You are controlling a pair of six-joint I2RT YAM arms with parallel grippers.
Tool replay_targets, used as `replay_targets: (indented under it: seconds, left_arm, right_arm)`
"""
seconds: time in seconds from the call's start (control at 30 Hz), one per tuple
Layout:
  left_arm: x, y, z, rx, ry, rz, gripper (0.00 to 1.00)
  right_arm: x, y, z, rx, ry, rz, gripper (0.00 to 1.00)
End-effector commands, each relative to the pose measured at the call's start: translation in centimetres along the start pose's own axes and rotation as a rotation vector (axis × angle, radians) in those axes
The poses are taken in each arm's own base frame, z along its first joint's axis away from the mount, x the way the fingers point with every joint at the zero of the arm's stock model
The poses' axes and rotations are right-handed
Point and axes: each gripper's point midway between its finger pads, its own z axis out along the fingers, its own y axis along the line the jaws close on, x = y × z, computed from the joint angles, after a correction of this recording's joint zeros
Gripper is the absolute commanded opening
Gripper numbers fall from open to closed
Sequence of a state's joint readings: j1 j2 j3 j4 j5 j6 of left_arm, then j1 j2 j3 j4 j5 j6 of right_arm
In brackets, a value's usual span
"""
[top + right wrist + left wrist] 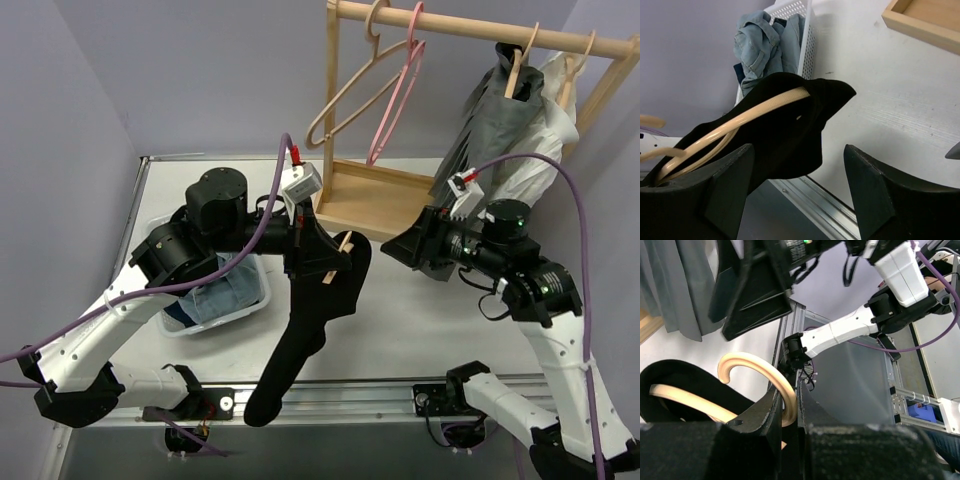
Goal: Remove the skirt from the hanger
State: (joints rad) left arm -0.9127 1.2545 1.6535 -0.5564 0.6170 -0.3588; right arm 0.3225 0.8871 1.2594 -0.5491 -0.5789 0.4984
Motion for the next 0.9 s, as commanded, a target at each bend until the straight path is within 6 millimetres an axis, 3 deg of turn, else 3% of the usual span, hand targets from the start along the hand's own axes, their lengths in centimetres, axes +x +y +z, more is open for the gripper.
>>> replay_targets:
  seconds: [0.0, 0.27, 0.5, 0.63, 0.83, 0.87]
  left_arm:
    - [-2.7, -1.7, -1.0, 0.033, -0.09, 0.042, 0.02]
    - [-2.9, -2.5, -1.1, 0.067, -0.093, 0.049, 0.02]
    - [-3.2, -2.9, -0.6, 0.108, -0.099, 0.036, 0.02]
    - [-3.4, -3.4, -0.8, 0.132, -0.098, 0.039, 0.02]
    - [-3.0, -4.1, -1.8, 0.152, -0.091, 0.04, 0.02]
    - [-2.9, -4.2, -1.9, 0.157, -0.088, 0.039, 0.02]
  right_arm:
    - [0.9, -0.4, 1.7, -0.014, 0.071, 0.045, 0.68]
    - [1.1, -0.7, 3.3, -0.015, 0.087, 0.053, 0.67]
    - [2.7, -0.2, 5.6, 0.009, 0.13, 0.03, 0.66]
    - [3.3, -1.7, 6.8, 0.091, 0.146, 0.018, 0.63]
    - [2.7, -4.0, 7.8, 0.198, 0.102, 0.004, 0.48]
    - [2.6, -4.2, 7.9, 0.205, 0.098, 0.002, 0.42]
